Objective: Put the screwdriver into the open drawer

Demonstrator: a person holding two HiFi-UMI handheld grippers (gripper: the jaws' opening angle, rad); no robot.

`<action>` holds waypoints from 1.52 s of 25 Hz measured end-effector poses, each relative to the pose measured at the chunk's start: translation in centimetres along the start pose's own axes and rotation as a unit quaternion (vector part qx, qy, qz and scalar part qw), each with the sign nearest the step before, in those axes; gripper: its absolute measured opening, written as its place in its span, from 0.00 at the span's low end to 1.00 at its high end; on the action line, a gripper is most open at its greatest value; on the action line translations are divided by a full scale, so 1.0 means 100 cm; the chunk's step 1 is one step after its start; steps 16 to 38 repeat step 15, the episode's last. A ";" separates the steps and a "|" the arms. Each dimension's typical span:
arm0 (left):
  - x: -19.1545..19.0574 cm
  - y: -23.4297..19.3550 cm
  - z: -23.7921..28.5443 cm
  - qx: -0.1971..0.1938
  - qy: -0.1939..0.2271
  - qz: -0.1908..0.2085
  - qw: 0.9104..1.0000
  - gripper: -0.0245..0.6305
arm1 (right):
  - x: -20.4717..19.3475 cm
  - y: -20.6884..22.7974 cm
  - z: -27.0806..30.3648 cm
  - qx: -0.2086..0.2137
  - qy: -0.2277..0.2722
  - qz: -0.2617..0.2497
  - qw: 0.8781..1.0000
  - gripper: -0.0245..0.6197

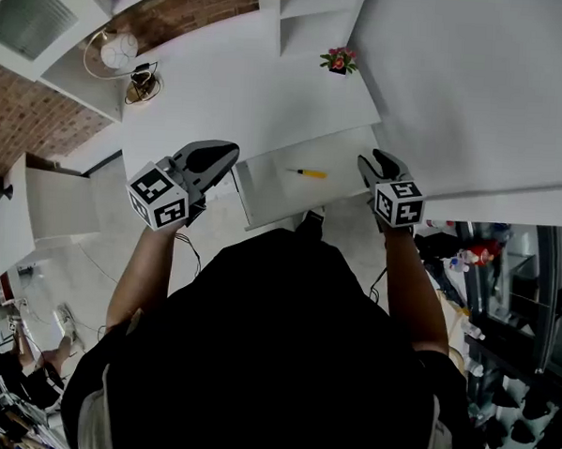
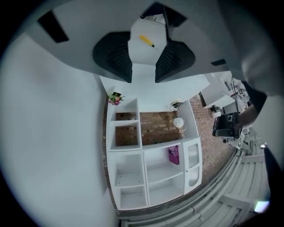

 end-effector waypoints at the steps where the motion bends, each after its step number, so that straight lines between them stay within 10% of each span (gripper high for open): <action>1: 0.002 0.000 0.001 -0.002 0.000 0.003 1.000 0.06 | 0.001 0.000 -0.004 -0.002 0.004 0.004 1.000 0.30; 38: 0.013 0.004 0.011 -0.018 0.004 0.017 1.000 0.06 | -0.012 0.002 -0.057 -0.024 0.031 0.046 0.998 0.30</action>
Point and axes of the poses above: the fingertips, and each gripper's own axes: z forward along the fingers, y to its right, x out of its top, the point moved 8 cm from there along -z, backward along the fingers, and after that the axes turned 3 degrees about z, right-handed, at the moved point
